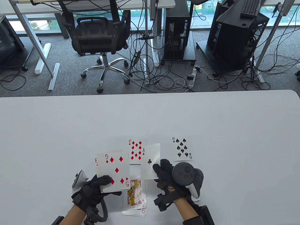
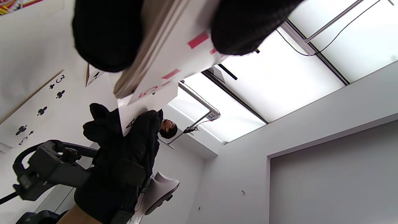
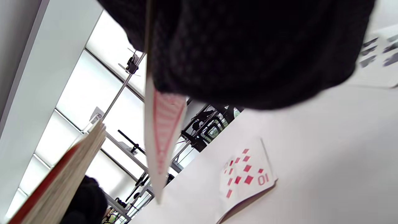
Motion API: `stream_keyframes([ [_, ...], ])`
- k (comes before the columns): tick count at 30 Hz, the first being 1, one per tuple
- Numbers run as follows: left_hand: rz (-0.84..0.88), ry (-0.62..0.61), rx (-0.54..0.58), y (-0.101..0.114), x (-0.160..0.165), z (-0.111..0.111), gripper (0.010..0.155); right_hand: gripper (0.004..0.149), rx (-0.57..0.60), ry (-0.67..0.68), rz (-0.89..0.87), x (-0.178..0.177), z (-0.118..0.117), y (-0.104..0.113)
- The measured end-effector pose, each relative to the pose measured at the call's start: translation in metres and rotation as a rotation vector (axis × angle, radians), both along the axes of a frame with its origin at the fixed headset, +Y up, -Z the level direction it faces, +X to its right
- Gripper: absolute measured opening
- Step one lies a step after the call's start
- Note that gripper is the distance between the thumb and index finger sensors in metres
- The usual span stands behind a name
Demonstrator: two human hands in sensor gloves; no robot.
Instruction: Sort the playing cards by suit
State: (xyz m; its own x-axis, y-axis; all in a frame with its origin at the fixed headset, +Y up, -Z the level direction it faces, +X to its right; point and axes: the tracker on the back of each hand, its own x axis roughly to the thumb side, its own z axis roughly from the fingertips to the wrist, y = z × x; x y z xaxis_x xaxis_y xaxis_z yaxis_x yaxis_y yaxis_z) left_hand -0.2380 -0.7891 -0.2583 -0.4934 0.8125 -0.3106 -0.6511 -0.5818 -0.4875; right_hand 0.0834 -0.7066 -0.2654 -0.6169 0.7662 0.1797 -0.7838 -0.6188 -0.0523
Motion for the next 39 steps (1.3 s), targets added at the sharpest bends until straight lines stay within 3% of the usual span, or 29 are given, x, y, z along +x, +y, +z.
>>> stream_keyframes([
  [4, -0.002, 0.009, -0.003, 0.0, -0.001, 0.001, 0.064, 0.042, -0.079, -0.025, 0.157, 0.037, 0.003, -0.001],
  [11, -0.005, 0.02, -0.011, 0.0, -0.002, 0.001, 0.064, 0.042, -0.291, 0.001, 0.4, 0.071, 0.018, -0.028],
  [21, -0.012, 0.034, -0.016, 0.0, -0.005, 0.002, 0.064, 0.051, -0.424, -0.014, 0.834, 0.065, 0.022, -0.062],
  [27, -0.017, 0.028, -0.023, 0.0, -0.005, 0.003, 0.064, 0.054, -0.421, -0.011, 1.005, 0.055, 0.023, -0.063],
  [34, -0.015, 0.027, -0.014, 0.0, -0.006, 0.003, 0.064, 0.056, -0.419, 0.023, 1.033, 0.041, 0.016, -0.051],
  [39, -0.016, 0.03, -0.014, 0.0, -0.006, 0.002, 0.064, 0.058, -0.285, 0.168, 0.611, 0.012, 0.012, -0.029],
])
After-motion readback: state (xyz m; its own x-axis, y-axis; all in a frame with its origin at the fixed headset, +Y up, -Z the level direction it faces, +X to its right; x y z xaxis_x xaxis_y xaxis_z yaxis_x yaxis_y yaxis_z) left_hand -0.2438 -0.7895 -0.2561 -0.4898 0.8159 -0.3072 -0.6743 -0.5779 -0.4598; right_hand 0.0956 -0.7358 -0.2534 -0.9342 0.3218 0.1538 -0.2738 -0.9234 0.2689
